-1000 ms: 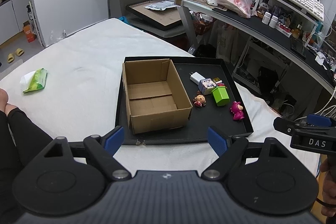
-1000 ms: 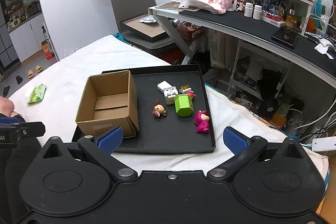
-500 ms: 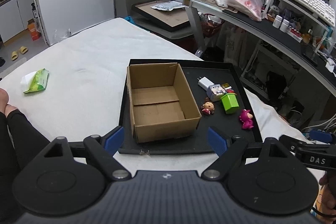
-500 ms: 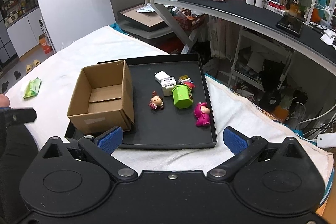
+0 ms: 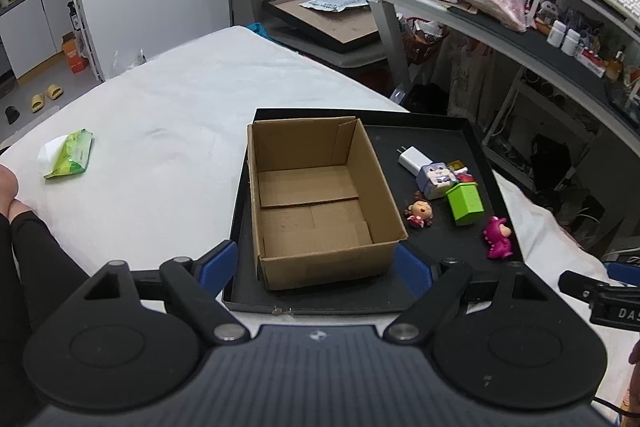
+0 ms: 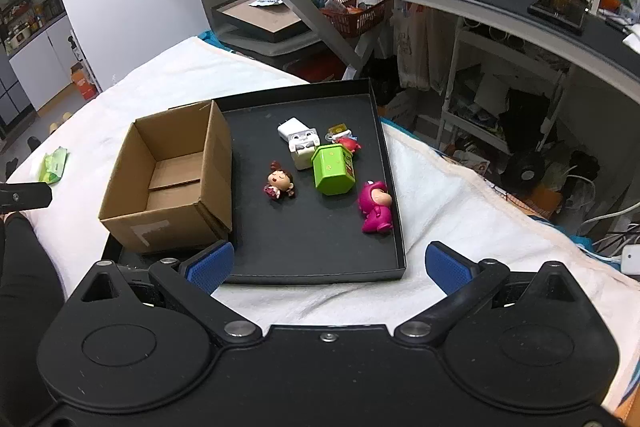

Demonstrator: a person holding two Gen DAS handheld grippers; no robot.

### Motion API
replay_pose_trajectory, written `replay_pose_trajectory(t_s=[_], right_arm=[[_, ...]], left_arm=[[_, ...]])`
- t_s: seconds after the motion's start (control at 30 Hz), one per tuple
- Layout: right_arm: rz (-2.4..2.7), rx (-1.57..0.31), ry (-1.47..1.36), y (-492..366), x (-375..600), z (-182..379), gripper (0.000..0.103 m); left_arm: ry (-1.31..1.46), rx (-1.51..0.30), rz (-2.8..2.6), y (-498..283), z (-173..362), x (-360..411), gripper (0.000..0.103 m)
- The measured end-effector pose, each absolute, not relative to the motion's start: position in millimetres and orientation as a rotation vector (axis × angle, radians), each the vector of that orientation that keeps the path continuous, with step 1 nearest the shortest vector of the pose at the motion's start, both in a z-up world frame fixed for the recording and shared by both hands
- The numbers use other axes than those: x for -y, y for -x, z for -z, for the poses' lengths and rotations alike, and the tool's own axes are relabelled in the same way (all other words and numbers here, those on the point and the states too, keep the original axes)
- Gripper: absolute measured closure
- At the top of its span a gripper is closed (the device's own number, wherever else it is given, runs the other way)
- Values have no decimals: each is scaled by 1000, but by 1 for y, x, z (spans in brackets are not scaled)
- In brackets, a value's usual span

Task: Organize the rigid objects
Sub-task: 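Move the right tool to the magenta figure and close its fingers on it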

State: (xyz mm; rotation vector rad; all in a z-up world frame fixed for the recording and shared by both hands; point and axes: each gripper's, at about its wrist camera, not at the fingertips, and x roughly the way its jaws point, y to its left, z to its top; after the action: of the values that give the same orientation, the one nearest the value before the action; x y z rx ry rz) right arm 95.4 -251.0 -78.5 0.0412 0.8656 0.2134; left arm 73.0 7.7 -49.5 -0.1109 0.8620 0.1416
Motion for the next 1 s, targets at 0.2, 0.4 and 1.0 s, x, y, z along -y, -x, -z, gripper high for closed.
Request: replay_pose_trajectory(t_s=[0.2, 0.4, 1.0], right_arm=[[-216, -866, -41, -113, 258, 92, 3], [-210, -902, -48, -137, 263, 107, 17], [-164, -1048, -87, -210, 255, 162, 51]], left_arm=[[134, -885, -154, -96, 67, -13, 22], [184, -926, -171, -120, 86, -26, 34], [280, -1042, -234, -160, 143, -73, 71]])
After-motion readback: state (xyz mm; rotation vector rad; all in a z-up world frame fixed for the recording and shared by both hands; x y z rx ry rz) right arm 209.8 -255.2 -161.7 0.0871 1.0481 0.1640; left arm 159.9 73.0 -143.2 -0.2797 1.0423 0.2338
